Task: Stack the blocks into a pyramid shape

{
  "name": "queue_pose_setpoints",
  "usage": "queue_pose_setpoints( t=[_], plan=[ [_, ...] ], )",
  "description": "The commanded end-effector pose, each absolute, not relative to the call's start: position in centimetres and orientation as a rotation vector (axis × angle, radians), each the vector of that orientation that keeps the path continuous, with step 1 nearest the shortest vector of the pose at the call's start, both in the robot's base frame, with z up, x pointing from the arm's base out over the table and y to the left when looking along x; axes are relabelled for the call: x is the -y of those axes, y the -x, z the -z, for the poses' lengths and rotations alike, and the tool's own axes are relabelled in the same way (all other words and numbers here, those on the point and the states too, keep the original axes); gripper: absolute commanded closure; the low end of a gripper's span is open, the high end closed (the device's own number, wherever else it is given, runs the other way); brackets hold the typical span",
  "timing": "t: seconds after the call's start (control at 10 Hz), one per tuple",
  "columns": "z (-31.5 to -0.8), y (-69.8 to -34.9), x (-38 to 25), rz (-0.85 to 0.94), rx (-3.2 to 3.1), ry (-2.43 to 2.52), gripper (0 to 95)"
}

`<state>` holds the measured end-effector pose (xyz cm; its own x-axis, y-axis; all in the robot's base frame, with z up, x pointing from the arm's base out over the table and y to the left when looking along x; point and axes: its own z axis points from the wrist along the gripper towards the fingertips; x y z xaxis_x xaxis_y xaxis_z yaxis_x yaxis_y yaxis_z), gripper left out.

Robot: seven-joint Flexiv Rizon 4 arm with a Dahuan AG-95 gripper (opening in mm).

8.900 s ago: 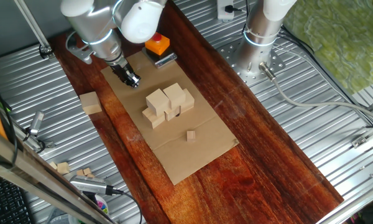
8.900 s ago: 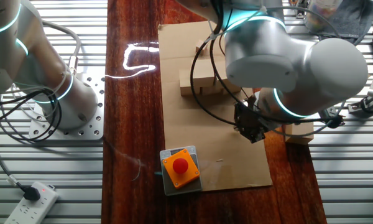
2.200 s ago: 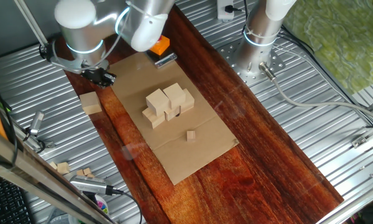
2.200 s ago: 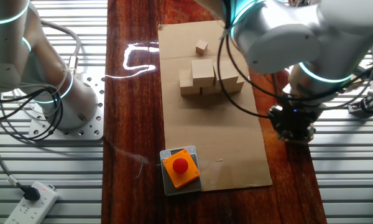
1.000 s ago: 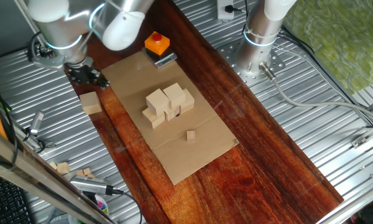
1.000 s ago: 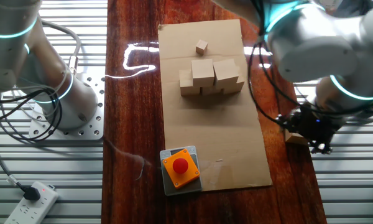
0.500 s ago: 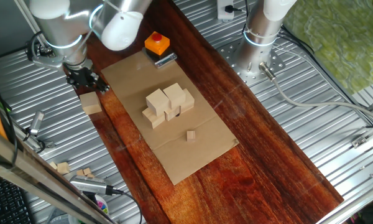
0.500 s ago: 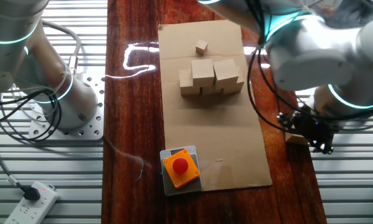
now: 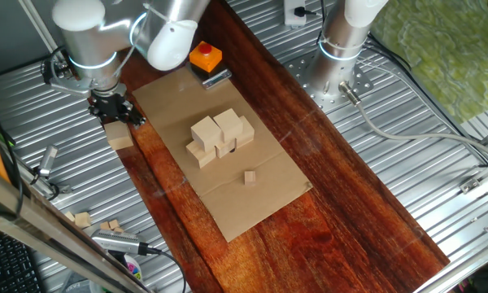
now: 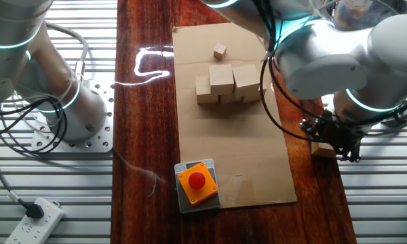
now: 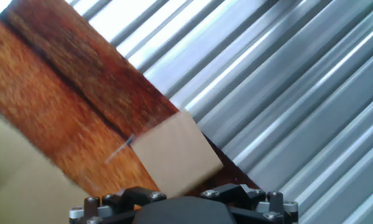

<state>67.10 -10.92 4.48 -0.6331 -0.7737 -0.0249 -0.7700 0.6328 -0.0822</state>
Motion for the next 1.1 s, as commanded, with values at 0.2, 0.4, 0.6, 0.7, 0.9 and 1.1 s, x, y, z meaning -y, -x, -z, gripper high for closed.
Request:
queue_pose_setpoints(
  t=[0.2,0.4,0.6,0.7,0.9,1.1],
  plan=[
    [-4.37,-67.23,10.96,0.125,-2.744,1.353,0.0],
    [-4.32,-67.28,10.98,0.212,-2.628,1.440,0.0],
    [-4.42,-67.34,10.84,0.294,-2.533,1.508,0.0],
    [-4.49,-67.45,10.68,0.314,-2.496,1.528,0.0],
    [-4.53,-67.56,10.51,0.322,-2.480,1.550,0.0],
    [-4.12,-67.91,10.74,0.278,-2.474,1.557,0.0]
  ],
)
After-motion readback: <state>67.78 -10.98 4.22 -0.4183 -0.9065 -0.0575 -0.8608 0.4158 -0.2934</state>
